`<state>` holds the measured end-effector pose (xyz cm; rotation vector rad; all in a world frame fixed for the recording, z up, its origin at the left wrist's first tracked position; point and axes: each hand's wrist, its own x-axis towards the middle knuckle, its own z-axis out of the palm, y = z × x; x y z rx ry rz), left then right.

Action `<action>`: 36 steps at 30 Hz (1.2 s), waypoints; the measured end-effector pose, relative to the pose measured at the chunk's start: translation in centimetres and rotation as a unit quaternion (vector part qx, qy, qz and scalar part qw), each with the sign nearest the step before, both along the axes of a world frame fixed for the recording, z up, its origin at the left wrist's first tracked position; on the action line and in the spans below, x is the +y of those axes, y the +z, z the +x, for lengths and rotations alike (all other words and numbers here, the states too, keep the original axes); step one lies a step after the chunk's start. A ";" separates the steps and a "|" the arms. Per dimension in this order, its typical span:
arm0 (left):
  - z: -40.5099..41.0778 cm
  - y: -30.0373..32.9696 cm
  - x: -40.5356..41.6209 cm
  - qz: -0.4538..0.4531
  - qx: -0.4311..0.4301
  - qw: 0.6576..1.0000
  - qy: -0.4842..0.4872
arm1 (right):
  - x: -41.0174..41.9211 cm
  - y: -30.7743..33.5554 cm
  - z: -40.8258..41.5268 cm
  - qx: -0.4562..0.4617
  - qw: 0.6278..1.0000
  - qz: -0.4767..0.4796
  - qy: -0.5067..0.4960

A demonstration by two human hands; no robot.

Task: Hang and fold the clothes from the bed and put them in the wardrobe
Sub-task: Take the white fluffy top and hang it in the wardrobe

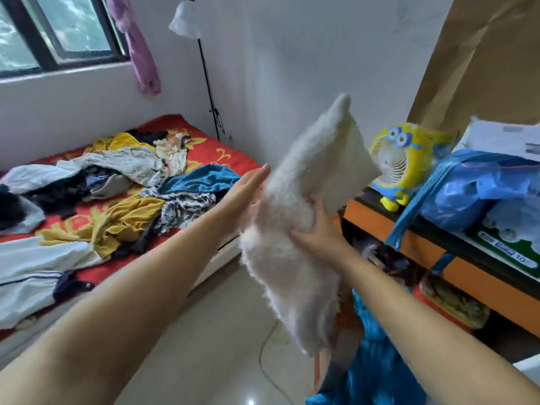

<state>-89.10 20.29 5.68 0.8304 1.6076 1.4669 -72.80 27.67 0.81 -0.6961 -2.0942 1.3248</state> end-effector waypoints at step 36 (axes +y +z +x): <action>-4.9 6.3 -44.4 -0.096 -0.054 0.957 0.269 | -29.6 2.4 -21.8 -0.065 0.853 -0.028 0.517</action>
